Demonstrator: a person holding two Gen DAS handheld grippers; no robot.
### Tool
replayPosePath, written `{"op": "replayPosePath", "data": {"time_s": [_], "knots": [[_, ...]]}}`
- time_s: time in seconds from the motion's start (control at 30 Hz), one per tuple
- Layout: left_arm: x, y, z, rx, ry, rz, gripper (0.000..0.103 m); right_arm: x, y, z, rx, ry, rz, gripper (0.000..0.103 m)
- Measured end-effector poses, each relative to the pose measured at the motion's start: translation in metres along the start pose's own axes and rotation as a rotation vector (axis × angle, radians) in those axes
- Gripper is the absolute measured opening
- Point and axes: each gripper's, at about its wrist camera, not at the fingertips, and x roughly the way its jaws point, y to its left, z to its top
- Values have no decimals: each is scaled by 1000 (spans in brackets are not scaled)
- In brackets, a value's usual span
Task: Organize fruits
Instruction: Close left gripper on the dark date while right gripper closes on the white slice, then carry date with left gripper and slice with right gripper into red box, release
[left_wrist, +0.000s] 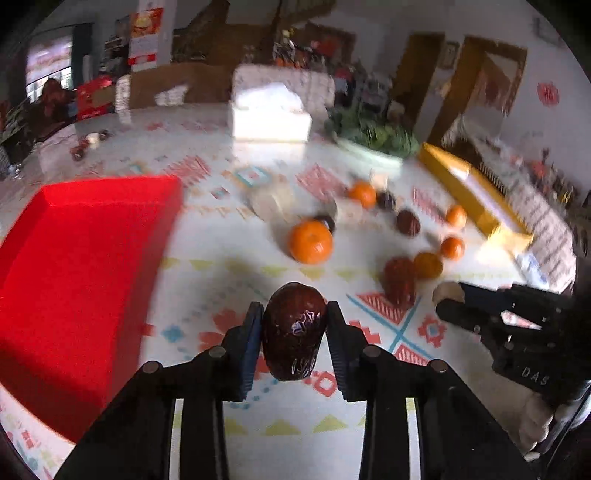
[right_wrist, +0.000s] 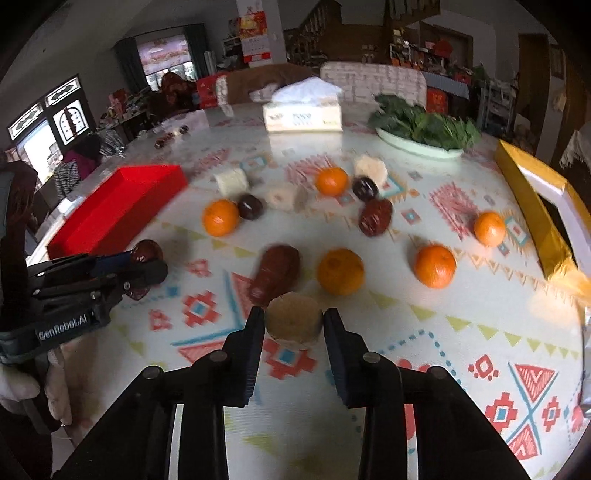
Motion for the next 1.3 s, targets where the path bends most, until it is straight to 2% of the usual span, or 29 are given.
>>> {"op": "replayPosePath", "data": {"time_s": [0.13, 0.3, 0.5, 0.67, 0.8, 0.93, 1.0, 1.07, 1.17, 1.3], "knots": [[-38, 32, 11, -71, -92, 29, 33, -13, 29, 16, -49, -32, 42, 36], [-73, 95, 11, -185, -167, 135, 32, -8, 90, 42, -125, -40, 171, 36], [-85, 159, -2, -302, -167, 225, 32, 27, 171, 66, -229, -10, 285, 36], [-80, 195, -14, -365, -137, 254, 32, 63, 214, 73, -264, 38, 327, 36], [-76, 205, -19, -379, -122, 256, 32, 91, 239, 68, -279, 88, 338, 36], [-78, 207, -21, -391, -130, 249, 33, 102, 250, 61, -294, 104, 331, 37], [-79, 206, -19, -392, -135, 244, 42, 103, 252, 61, -292, 98, 338, 37], [-82, 203, -18, -389, -144, 247, 50, 98, 253, 61, -291, 92, 349, 43], [-86, 196, -15, -379, -154, 251, 55, 88, 251, 61, -286, 59, 354, 57], [-96, 186, -11, -370, -178, 258, 58, 75, 242, 63, -271, 28, 363, 57]]}}
